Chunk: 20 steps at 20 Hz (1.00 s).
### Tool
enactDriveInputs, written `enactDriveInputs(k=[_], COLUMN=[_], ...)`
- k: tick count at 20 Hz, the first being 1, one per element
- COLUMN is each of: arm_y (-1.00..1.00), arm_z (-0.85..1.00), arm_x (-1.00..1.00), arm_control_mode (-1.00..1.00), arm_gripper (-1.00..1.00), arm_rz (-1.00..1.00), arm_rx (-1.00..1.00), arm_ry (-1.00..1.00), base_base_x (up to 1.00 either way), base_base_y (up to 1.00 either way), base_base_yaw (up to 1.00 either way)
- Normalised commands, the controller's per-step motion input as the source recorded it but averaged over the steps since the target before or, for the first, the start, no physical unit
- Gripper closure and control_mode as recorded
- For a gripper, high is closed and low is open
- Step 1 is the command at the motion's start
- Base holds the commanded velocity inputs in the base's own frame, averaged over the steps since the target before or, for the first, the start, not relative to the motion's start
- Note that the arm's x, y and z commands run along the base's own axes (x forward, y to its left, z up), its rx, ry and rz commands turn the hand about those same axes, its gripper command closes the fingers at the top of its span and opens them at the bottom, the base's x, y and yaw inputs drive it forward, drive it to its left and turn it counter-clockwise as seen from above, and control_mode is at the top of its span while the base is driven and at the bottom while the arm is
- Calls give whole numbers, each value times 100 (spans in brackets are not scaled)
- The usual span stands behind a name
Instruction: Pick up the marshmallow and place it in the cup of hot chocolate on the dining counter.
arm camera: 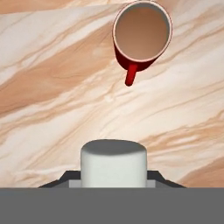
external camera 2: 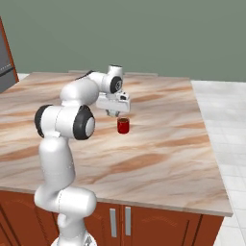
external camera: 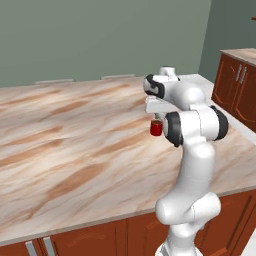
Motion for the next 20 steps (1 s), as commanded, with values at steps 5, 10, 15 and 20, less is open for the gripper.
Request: enactDriveInputs(k=[5,10,15,20], arm_y=[-13,-9,0,0], arm_z=[-13,-9,-17,-17], arm_x=[46,54,45,25], arm_control_mode=[-100,-100,-100,-100], arm_gripper=[100,100,100,100], arm_rz=[0,0,0,0], arm_rx=[0,0,0,0], arm_ry=[0,0,0,0], base_base_x=[0,0,0,0], base_base_y=[0,0,0,0], base_base_yaw=[0,0,0,0])
